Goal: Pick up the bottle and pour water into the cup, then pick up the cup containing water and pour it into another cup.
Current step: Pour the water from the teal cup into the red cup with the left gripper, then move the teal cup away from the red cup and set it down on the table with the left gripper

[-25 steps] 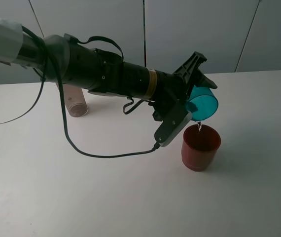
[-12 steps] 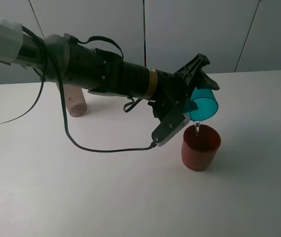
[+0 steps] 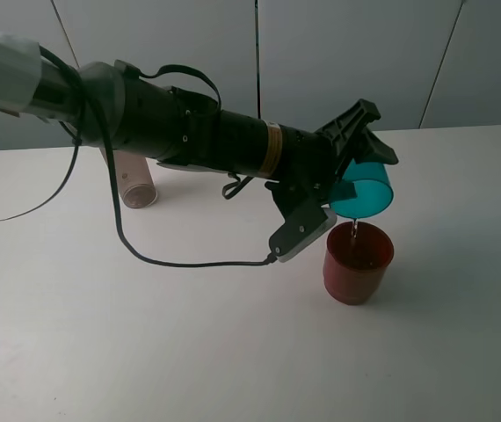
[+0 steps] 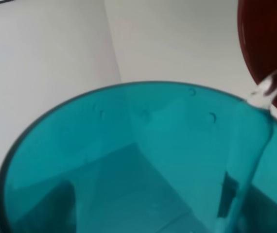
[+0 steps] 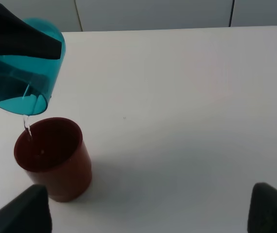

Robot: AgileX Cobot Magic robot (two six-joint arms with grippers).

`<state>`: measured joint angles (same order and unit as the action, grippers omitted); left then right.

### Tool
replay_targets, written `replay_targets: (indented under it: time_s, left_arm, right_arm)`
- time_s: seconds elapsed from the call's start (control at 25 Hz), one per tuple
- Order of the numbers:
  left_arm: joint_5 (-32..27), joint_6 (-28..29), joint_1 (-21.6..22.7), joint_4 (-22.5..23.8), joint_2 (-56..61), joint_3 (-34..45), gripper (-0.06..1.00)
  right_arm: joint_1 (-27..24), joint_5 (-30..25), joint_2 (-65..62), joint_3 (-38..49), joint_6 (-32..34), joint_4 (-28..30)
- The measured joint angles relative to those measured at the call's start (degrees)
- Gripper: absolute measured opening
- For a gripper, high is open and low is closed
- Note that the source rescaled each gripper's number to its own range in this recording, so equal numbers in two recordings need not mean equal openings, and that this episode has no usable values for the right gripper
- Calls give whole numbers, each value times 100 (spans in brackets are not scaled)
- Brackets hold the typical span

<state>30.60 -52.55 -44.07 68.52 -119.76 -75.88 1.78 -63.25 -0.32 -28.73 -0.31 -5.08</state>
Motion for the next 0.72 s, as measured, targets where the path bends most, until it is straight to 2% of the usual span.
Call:
replay_targets:
  time_s: [0.36,0.48,0.64,0.72]
  left_arm:
    - [10,-8,-9,61,0,0,17]
    - [10,265,-9,61,0,0,17]
    - [10,1371,-9,31,0,0,17]
    - [10,2452,-9,-132,49,0,17]
  right_arm:
    - [0,0,0,0,0,0]
    - [0,0,0,0,0,0]
    - [0,0,0,0,0,0]
    - [0,0,0,0,0,0]
